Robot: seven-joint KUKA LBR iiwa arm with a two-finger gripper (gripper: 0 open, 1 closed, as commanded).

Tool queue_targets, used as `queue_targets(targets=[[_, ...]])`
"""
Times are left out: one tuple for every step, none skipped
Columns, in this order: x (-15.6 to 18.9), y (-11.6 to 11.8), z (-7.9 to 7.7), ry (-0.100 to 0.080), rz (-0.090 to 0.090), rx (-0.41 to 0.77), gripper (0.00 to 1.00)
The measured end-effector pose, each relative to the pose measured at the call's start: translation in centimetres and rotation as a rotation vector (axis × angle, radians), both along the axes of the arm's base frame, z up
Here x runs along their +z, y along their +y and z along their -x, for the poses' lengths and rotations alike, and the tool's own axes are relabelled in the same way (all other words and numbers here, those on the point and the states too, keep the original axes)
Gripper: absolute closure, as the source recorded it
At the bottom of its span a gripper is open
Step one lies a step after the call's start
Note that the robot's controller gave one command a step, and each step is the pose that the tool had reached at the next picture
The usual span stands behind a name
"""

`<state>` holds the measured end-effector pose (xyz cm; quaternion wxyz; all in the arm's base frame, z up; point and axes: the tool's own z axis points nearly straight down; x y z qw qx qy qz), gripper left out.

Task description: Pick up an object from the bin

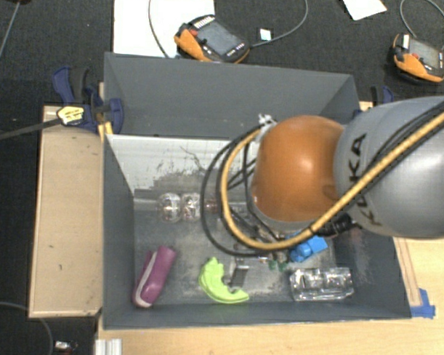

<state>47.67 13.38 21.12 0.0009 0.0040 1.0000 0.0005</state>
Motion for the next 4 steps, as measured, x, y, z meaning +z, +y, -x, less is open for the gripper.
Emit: queue_targets(targets=[[0.0,0.0,0.0,0.0,0.0,-0.001,0.0],[-8.2,-4.8,-3.8,-0.004,0.0,0.196,0.0],[-11.5,-3.3,-3.1,-0.007,-0.004,0.109,0.0],[-10.4,-3.9,-4.4,-0.01,0.0,-0.021,0.0]])
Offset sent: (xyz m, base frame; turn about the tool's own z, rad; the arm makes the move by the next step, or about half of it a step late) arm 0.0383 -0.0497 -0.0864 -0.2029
